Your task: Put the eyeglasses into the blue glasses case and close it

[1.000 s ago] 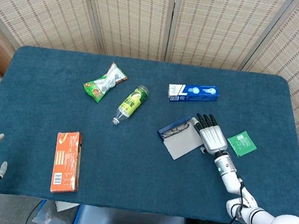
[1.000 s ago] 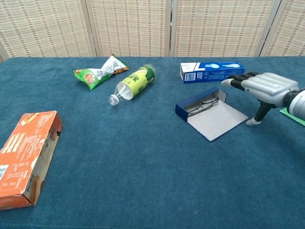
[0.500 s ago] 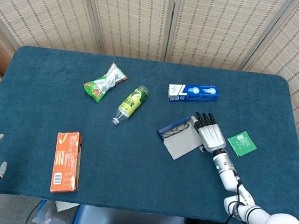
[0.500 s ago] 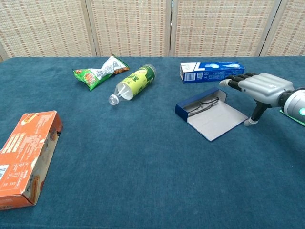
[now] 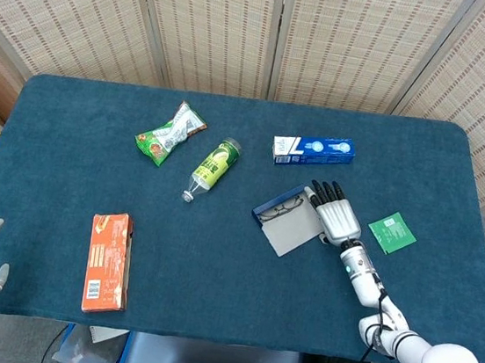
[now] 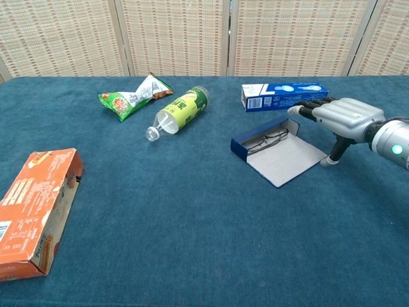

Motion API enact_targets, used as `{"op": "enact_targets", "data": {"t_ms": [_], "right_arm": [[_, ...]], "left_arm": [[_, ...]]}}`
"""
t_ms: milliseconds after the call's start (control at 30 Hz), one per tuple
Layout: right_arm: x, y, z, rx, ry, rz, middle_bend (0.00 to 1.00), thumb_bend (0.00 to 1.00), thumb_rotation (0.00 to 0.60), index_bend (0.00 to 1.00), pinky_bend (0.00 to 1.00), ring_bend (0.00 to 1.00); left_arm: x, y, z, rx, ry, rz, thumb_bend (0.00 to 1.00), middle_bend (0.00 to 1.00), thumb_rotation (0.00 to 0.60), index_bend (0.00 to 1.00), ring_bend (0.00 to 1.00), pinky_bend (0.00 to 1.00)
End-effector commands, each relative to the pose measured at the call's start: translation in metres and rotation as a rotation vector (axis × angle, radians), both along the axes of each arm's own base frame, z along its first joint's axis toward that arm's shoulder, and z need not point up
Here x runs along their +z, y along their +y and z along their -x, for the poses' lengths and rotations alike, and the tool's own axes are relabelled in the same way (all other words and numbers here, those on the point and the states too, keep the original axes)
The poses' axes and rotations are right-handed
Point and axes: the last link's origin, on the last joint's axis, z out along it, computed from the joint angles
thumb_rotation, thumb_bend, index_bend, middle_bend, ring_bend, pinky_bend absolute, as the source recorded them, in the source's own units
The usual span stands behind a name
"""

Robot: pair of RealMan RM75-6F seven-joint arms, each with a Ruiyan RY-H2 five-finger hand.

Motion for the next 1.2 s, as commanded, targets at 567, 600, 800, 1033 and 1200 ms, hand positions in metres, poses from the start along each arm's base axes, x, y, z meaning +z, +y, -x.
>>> {"op": "enact_targets", "data": {"t_ms": [567,600,800,1033,1200], "right_arm": [[-0.007,-0.011,-0.026,0.042,-0.079,0.000,0.01,0.37,0.600,0.00,0.00,0.00],[-0.009,-0.011,-0.028,0.046,-0.085,-0.005,0.02,0.37,0.600,0.00,0.00,0.00],[-0.019,-0.007,-0.037,0.075,-0.109,-0.030,0.06,0.32,0.600,0.14,0.00,0.00],[-0.021,-0.005,-0.038,0.090,-0.118,-0.033,0.12,0.29,0.600,0.39,0.00,0.00],[-0.020,-0.006,-0.037,0.095,-0.116,-0.033,0.16,0.31,0.600,0.48,0.00,0.00]], "left_arm": [[-0.003,0.001,0.005,0.011,-0.005,0.005,0.42,0.00,0.600,0.08,0.00,0.00],[-0.002,0.001,0.005,0.012,-0.005,0.004,0.42,0.00,0.600,0.08,0.00,0.00],[-0.002,0.000,0.007,0.019,-0.003,0.003,0.42,0.00,0.600,0.08,0.00,0.00],[-0.001,-0.001,0.008,0.020,-0.003,0.002,0.42,0.00,0.600,0.08,0.00,0.00],[-0.002,0.000,0.007,0.016,-0.004,0.003,0.42,0.00,0.600,0.08,0.00,0.00]]}}
